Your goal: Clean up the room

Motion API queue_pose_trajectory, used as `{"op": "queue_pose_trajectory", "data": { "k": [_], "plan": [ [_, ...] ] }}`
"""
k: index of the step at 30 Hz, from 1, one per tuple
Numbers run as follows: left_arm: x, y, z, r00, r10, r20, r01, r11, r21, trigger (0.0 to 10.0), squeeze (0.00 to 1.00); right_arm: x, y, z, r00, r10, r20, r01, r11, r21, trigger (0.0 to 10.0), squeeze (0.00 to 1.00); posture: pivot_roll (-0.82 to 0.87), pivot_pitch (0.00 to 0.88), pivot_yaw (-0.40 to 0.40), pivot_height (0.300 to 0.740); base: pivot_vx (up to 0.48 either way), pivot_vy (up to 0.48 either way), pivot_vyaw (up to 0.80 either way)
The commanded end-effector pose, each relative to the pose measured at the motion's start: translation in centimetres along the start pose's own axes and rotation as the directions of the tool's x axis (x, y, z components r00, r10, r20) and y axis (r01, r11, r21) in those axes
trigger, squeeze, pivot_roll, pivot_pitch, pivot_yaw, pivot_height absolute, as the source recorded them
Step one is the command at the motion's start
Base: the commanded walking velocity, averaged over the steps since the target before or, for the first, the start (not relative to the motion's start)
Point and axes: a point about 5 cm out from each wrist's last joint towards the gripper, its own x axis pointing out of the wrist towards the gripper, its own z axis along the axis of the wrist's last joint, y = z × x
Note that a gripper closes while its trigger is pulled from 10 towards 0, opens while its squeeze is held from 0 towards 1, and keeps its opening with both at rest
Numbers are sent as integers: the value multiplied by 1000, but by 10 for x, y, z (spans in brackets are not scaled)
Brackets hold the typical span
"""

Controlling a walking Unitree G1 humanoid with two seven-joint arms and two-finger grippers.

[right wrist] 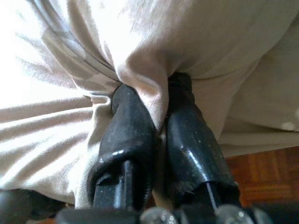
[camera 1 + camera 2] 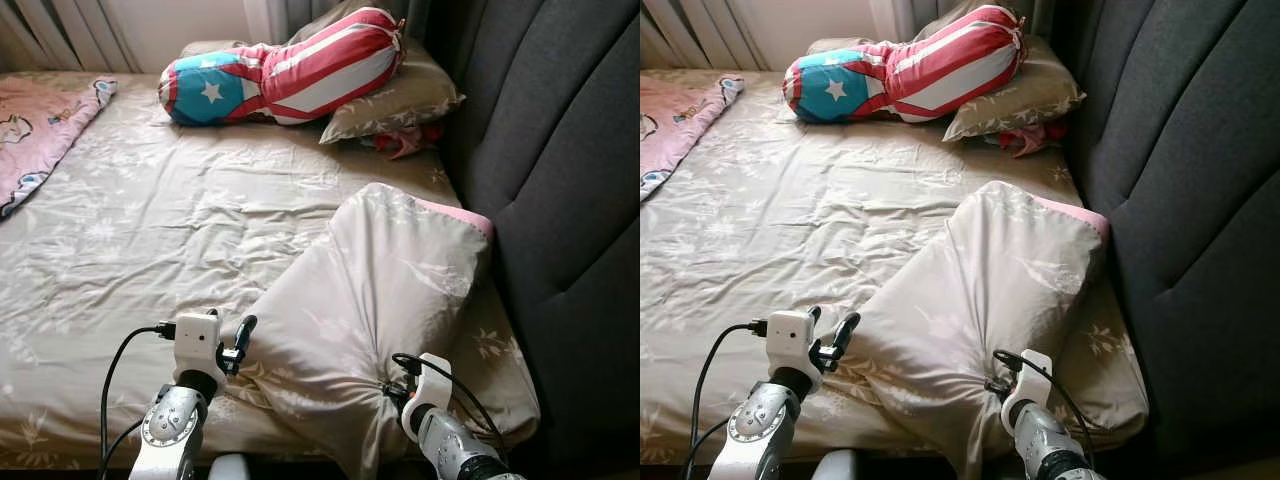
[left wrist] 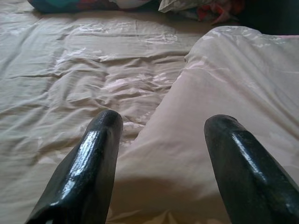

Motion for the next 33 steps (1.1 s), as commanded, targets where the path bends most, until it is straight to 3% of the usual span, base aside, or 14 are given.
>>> {"op": "queue_pose_trajectory", "data": {
  "k": [1, 5, 13, 18, 21, 22, 23, 27, 28, 29, 30, 31, 32, 33],
  "plan": [
    [0, -1, -3, 1000, 1, -5, -1, 1000, 0, 10000, 0, -5, -32, 22, 986, -146, 82, 147, 989, -15, 0, 0, 31, 55, -75, 653, 0, 0, 0],
    [-2, 1, -5, 1000, 10, -9, -10, 1000, 6, 10000, 0, -12, -51, 57, 939, -263, 220, 274, 961, -24, 0, 0, 18, 53, -72, 653, 0, 0, 0],
    [-2, 5, -7, 1000, 23, -13, -23, 1000, 9, 10000, 0, -46, -90, 140, 722, -434, 539, 567, 817, -102, 0, 0, 1, 49, -64, 653, 0, 0, 0],
    [-3, 7, -9, 1000, 24, -17, -23, 1000, 9, 10000, 0, -82, -129, 173, 517, -576, 634, 728, 685, 29, 0, 0, -11, 45, -55, 653, 0, 0, 0],
    [-3, 5, -10, 1000, 17, -21, -17, 1000, 8, 10000, 0, -84, -137, 172, 521, -589, 617, 737, 676, 23, 0, 0, -17, 45, -51, 653, 0, 0, 0],
    [-3, 5, -11, 1000, 14, -23, -14, 1000, 7, 10000, 0, -83, -138, 169, 537, -587, 606, 731, 682, 13, 4000, 0, -17, 45, -51, 653, 0, 0, 0],
    [-3, 4, -11, 1000, 11, -24, -11, 1000, 7, 10000, 0, -80, -137, 164, 563, -577, 592, 721, 692, -11, 10000, 0, -18, 46, -49, 653, 0, 0, 0],
    [-2, 3, -11, 1000, 8, -26, -8, 1000, 5, 10000, 0, -75, -134, 155, 589, -553, 589, 702, 711, -35, 10000, 0, -14, 46, -47, 653, 0, 0, 0],
    [-2, 3, -12, 1000, 6, -26, -6, 1000, 5, 10000, 0, -73, -129, 153, 596, -527, 606, 691, 721, -52, 10000, 380, -14, 45, -45, 653, 0, 0, 0],
    [-2, 3, -12, 1000, 4, -26, -4, 1000, 4, 10000, 0, -71, -127, 151, 601, -512, 614, 685, 725, -66, 10000, 380, -14, 45, -45, 653, 0, 0, 0],
    [-2, 3, -12, 1000, 1, -28, -1, 1000, 4, 10000, 0, -67, -119, 149, 621, -469, 628, 662, 743, -99, 10000, 745, -10, 43, -45, 653, 0, 0, 0],
    [-2, 3, -12, 1000, 1, -28, 0, 1000, 4, 10000, 0, -66, -116, 148, 633, -448, 631, 650, 750, -121, 10000, 725, -9, 43, -45, 653, 0, 0, 0],
    [-1, 2, -12, 1000, 0, -29, 1, 1000, 2, 10000, 0, -62, -107, 148, 656, -389, 647, 610, 778, -151, 10000, 0, -9, 41, -47, 653, 0, 0, 0],
    [-1, 2, -12, 1000, -1, -29, 1, 1000, 2, 10000, 0, -61, -105, 148, 660, -375, 650, 600, 785, -156, 10000, 0, -10, 41, -47, 653, 0, 0, 0]
  ]
}}
